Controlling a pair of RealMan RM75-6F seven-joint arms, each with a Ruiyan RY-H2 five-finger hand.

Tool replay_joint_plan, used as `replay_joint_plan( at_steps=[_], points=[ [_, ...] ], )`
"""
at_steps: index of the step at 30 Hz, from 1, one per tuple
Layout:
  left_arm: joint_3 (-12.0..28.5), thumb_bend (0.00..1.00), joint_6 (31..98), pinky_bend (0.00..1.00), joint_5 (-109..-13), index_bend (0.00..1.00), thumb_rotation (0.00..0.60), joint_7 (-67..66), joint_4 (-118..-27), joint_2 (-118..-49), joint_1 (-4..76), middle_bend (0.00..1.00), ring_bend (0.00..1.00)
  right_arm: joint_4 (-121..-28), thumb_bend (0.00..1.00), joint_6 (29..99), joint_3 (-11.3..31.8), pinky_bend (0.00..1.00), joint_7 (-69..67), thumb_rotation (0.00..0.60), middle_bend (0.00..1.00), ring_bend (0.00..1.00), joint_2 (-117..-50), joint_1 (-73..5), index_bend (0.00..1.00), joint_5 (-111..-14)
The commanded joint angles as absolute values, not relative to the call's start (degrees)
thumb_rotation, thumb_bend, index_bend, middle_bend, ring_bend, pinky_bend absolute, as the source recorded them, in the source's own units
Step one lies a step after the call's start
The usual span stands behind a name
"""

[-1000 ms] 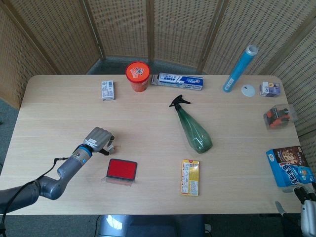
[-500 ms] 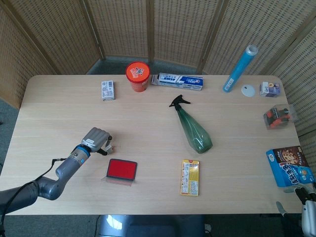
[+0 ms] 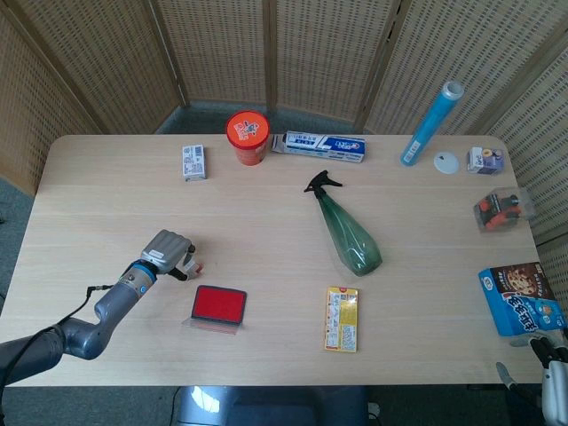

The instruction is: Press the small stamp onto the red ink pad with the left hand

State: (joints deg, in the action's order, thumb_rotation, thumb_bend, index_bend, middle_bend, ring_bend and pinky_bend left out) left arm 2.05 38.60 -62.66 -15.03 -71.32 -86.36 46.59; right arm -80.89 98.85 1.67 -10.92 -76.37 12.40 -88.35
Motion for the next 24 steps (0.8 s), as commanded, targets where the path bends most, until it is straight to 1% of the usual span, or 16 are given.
replay_joint_plan(
  at_steps=[1,13,24],
  points=[
    [2.0,0.24,38.6,1.0,-62.6,0.63,0.48,-15.1,-71.2,-86.3,46.6,1.0,1.0,-80.9,0.24,98.8,1.6,0.06,-10.9,0.591,0.4,0.27,-76.4,12.4,0.45,-88.4],
    [1.7,0.22,38.0,1.0,-61.7,0.63,0.474,-16.4,-72.0,-85.7,46.8,1.0,1.0,-80.9,0.24,99.0,1.6,0.06,-10.8,0.59,0.4,0.27,-76.5,12.4,0.45,-88.6],
    [1.0,0.22,38.1,1.0,-60.2,0.63,0.474,-18.5,-74.7,-83.2,46.8,1.0,1.0,-80.8,0.24,98.7,1.5,0.06,-10.8,0.594,0.4,0.27,-76.6,12.2,0.45,-88.9]
  ],
)
